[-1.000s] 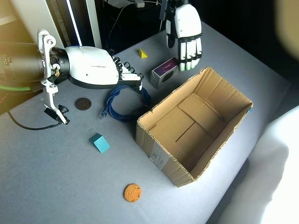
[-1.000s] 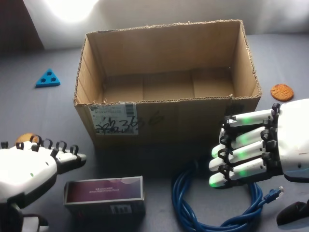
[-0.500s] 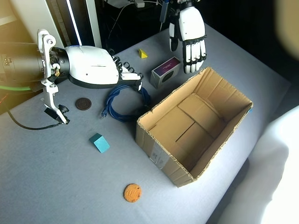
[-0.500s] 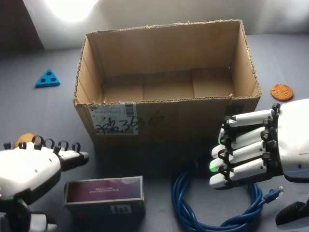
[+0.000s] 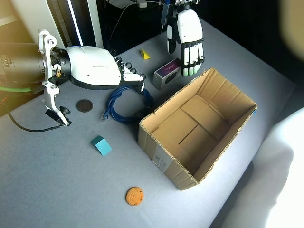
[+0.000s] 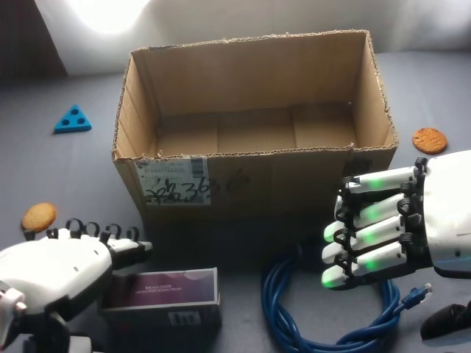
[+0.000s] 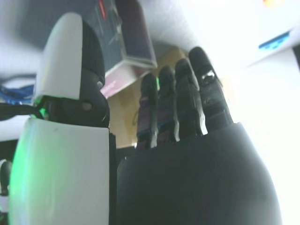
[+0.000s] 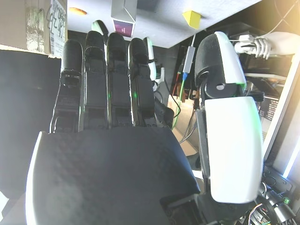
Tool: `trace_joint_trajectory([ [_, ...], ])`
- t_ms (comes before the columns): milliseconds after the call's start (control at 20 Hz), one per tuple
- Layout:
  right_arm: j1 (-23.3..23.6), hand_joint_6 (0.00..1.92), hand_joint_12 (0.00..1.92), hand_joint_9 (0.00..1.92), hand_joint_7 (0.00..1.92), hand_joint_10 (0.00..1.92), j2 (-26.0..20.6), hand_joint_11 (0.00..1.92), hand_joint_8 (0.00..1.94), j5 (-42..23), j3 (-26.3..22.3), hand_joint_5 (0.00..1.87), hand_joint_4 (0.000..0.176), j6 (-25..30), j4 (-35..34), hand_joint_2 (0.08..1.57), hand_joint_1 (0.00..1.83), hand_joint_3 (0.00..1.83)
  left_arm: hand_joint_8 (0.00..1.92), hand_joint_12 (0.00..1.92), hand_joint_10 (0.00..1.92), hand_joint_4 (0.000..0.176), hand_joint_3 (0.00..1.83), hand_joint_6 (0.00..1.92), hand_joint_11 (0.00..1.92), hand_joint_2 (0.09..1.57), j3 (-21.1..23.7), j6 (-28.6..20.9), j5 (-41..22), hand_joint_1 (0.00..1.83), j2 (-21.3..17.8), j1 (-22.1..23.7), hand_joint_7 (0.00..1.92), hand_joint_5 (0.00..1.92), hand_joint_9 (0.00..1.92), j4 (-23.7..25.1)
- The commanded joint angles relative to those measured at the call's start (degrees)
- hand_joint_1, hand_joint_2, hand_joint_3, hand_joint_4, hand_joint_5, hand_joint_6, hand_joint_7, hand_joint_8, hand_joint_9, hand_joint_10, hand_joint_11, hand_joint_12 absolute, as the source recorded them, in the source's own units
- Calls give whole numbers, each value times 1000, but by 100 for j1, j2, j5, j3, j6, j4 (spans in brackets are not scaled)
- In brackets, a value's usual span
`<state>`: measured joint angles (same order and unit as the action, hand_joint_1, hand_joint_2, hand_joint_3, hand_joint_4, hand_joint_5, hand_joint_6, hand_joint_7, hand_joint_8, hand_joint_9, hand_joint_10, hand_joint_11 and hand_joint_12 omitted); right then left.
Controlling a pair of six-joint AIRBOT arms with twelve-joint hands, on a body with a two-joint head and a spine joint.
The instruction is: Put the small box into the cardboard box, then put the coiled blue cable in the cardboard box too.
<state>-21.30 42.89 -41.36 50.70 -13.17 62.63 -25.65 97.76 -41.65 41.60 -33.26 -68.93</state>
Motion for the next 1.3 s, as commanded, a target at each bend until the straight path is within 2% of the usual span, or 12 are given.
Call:
trace_joint_trajectory([
  [0, 28, 0, 1023, 436, 479, 0, -56, 0, 0, -491, -28, 509, 0, -2, -296, 1156, 581, 12, 0, 663, 0, 0, 2, 4, 0, 1048, -18, -17, -379, 1471, 19, 100, 211, 255, 166, 234],
  [150, 28, 0, 1043, 445, 487, 4, -58, 0, 2, -509, -28, 511, 0, -3, -296, 1119, 694, 0, 3, 576, 4, 0, 4, 2, 0, 1064, -31, -17, -488, 1455, 132, 197, 192, 227, 150, 97],
  [300, 28, 5, 1086, 476, 515, 12, -59, 0, 7, -524, -31, 532, 0, -6, -296, 1114, 721, 0, 2, 622, 5, 0, 2, 1, 0, 1063, -29, -23, -607, 1424, 242, 281, 205, 228, 173, -51],
  [550, 28, 0, 1047, 457, 492, 2, -62, 0, 0, -543, -46, 510, 0, -63, -296, 1132, 688, 3, 6, 624, 9, 0, 0, 8, 0, 1058, -8, -138, -809, 1443, 393, 306, 219, 247, 186, -132],
  [600, 28, 1, 1054, 465, 497, 5, -62, 0, 2, -543, -47, 511, 0, -65, -296, 1158, 610, 14, 5, 639, 4, 0, 0, 9, 0, 1060, -6, -138, -818, 1441, 429, 311, 222, 259, 179, -144],
  [900, 28, 1, 1045, 450, 478, 1, -62, 0, 0, -542, -47, 506, 0, -66, -296, 1133, 677, 0, 3, 693, 5, 0, 0, 7, 0, 1023, -10, -112, -905, 1436, 621, 263, 262, 307, 212, -156],
  [950, 28, 4, 1043, 465, 497, 7, -63, 0, 7, -542, -47, 514, 0, -66, -296, 1115, 732, 0, 3, 677, 1, 0, 1, 4, 0, 1036, -15, -112, -911, 1431, 653, 248, 264, 306, 205, -154],
  [1200, 28, 3, 1018, 451, 479, 4, -63, 0, 3, -542, -47, 498, 0, -73, -296, 1129, 671, 1, 0, 600, 2, 0, 11, 0, 0, 1073, -45, -107, -959, 1441, 810, 201, 241, 253, 193, -130],
  [1250, 28, 7, 1060, 467, 496, 9, -64, 0, 7, -542, -47, 514, 0, -74, -297, 1127, 678, 0, 5, 654, 7, 0, 4, 6, 0, 1063, -54, -102, -973, 1420, 837, 199, 262, 276, 211, -130],
])
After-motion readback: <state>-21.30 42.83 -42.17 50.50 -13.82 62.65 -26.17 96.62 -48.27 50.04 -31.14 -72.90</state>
